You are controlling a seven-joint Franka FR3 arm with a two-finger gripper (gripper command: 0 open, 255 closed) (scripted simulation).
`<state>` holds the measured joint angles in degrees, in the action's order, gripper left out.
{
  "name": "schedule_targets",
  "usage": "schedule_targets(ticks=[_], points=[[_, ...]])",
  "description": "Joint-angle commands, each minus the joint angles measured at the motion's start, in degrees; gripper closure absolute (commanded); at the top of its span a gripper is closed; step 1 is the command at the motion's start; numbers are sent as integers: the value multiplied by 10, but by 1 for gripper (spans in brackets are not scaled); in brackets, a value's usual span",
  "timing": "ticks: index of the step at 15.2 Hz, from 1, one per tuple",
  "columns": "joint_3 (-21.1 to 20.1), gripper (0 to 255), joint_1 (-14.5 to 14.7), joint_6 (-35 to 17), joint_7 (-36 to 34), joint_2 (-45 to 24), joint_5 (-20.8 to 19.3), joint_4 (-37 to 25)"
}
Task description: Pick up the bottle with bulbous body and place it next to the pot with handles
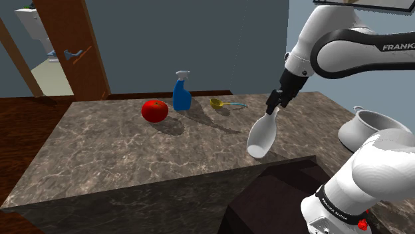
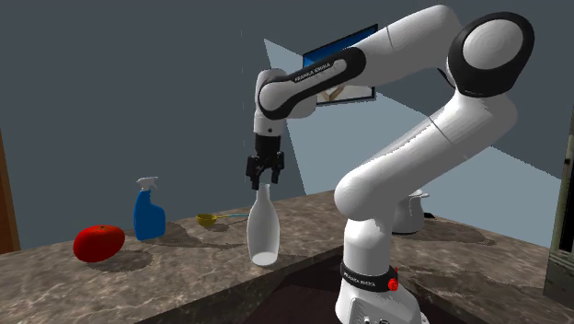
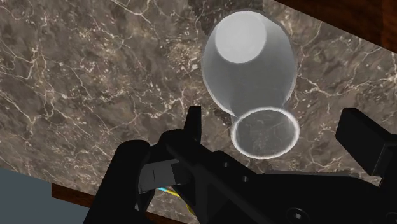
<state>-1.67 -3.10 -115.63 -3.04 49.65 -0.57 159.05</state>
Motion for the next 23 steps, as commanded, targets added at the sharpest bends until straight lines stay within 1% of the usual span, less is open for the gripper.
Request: schedule_targets(ticks=[1, 4, 12, 13, 22, 23], points=[[0, 0, -1, -20, 0, -6, -1, 14], [0, 0, -1, -45, 0, -15, -1, 29], [0, 0, -1, -44, 0, -15, -1, 28], [0, 255, -1, -44, 0, -15, -1, 28], [0, 255, -1, -45, 0, -15, -1, 29], [0, 255, -1, -35, 0, -13, -1, 22]])
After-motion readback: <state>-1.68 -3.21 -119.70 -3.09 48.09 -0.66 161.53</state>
